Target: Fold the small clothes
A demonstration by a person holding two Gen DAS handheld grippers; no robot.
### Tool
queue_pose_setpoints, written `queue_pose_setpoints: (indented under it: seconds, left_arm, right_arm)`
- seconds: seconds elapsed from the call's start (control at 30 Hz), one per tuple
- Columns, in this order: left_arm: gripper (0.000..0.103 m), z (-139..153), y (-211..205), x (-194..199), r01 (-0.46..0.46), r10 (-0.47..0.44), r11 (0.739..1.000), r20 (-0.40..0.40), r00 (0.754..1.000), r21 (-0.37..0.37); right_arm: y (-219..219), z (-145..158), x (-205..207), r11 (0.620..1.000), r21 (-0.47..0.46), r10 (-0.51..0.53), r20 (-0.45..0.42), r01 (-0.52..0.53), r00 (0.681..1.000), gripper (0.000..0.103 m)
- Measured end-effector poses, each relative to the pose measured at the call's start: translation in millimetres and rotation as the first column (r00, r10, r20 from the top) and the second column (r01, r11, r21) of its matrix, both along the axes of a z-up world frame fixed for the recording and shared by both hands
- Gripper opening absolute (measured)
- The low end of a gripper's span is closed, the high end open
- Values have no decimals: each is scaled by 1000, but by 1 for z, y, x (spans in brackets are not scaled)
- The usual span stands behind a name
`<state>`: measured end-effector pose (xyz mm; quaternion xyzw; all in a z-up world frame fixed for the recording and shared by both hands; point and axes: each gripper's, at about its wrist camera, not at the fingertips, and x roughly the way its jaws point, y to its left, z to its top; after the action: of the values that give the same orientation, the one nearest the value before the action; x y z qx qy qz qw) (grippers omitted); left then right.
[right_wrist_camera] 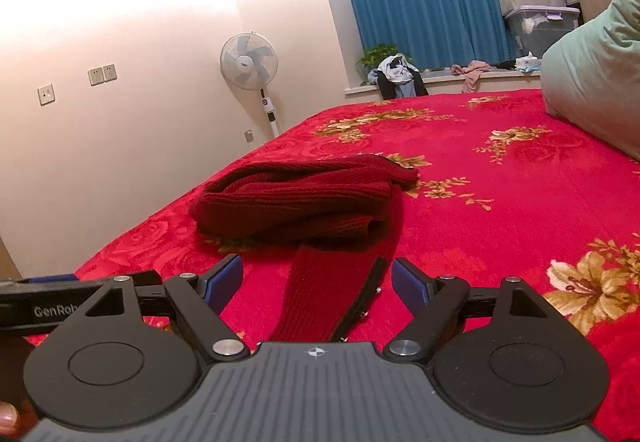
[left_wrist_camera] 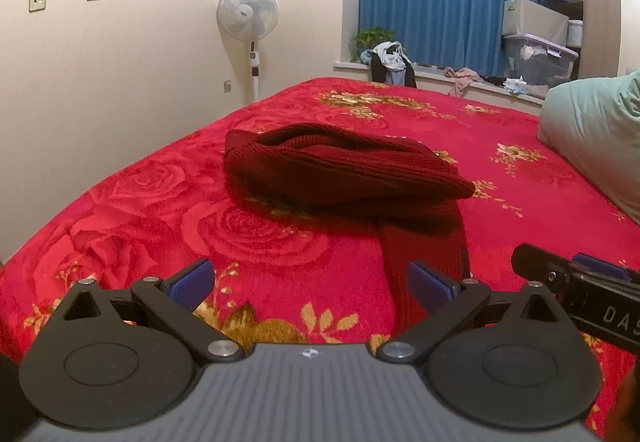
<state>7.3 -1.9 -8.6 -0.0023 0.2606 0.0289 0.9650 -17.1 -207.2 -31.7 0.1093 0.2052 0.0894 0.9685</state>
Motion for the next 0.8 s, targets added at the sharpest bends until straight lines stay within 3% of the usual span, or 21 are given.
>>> queue_pose_setpoints:
  seconds: [0.8]
  left_arm:
    - [102,-3,-2,1,1,-1,1000,-11,1000,-2]
  right_arm:
    - [7,-1,-3,999,-27,37,-4,-37,999,78]
